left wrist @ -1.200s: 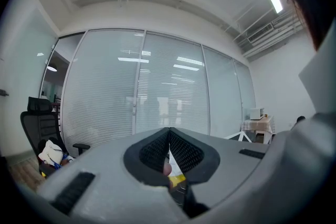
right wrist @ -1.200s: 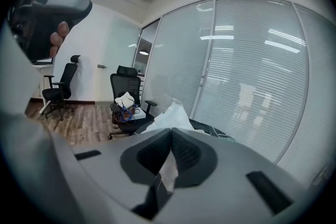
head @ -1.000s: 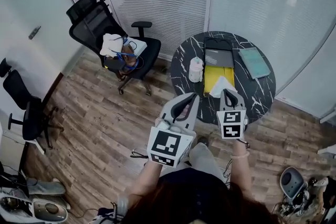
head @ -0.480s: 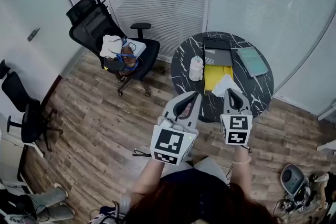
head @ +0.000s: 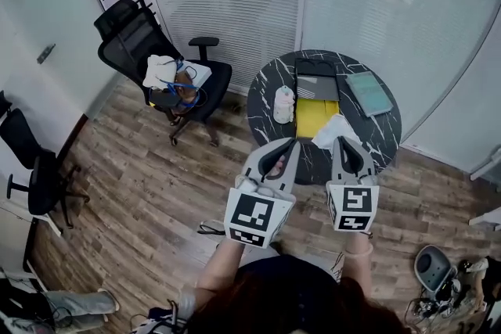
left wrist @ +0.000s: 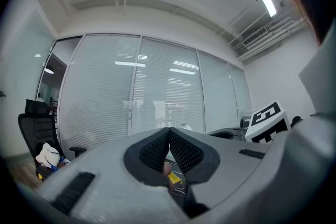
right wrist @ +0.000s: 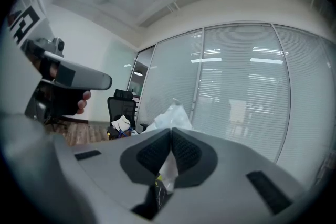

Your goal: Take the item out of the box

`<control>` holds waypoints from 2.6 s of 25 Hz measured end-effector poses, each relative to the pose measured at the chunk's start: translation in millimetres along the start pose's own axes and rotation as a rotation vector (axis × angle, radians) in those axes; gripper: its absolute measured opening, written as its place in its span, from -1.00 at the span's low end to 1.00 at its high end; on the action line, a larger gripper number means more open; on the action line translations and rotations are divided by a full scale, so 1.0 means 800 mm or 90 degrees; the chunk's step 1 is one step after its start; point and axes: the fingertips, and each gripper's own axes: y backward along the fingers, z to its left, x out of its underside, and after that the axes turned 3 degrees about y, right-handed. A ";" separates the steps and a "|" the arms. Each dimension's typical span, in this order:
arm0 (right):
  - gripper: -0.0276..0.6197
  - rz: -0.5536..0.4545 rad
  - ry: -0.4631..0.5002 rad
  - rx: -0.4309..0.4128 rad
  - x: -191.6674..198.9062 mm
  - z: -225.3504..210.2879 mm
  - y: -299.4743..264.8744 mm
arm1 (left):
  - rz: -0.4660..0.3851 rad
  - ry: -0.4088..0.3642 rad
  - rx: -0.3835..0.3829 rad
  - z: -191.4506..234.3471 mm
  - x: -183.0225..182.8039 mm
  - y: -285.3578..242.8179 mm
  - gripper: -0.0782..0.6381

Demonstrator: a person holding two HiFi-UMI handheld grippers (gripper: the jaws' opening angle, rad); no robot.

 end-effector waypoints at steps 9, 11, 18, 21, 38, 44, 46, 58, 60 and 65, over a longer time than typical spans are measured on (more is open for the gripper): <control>-0.84 -0.030 -0.001 -0.024 -0.022 -0.018 0.044 | 0.006 -0.001 -0.002 -0.046 -0.003 -0.004 -0.71; -0.84 -0.036 0.002 -0.026 -0.024 -0.022 0.055 | 0.006 -0.001 -0.004 -0.056 -0.004 -0.002 -0.71; -0.83 -0.054 0.001 -0.037 -0.029 -0.031 0.096 | 0.012 -0.005 -0.013 -0.092 -0.003 0.008 -0.71; -0.84 -0.063 0.006 -0.038 -0.033 -0.035 0.113 | 0.012 -0.004 -0.017 -0.106 -0.004 0.013 -0.71; -0.84 -0.106 -0.004 -0.038 -0.044 -0.054 0.203 | 0.016 -0.021 -0.034 -0.173 -0.008 0.046 -0.71; -0.84 -0.112 -0.013 -0.041 -0.042 -0.057 0.230 | 0.015 -0.025 -0.040 -0.193 -0.009 0.055 -0.71; -0.84 -0.114 -0.017 -0.042 -0.041 -0.060 0.237 | 0.015 -0.024 -0.046 -0.197 -0.008 0.058 -0.71; -0.84 -0.120 -0.007 -0.064 -0.033 -0.059 0.260 | 0.019 -0.020 -0.049 -0.222 0.000 0.064 -0.71; -0.84 -0.120 -0.005 -0.062 -0.032 -0.062 0.260 | 0.021 -0.021 -0.050 -0.223 0.001 0.062 -0.71; -0.84 -0.120 -0.010 -0.058 -0.029 -0.068 0.256 | 0.021 -0.024 -0.049 -0.223 0.001 0.059 -0.71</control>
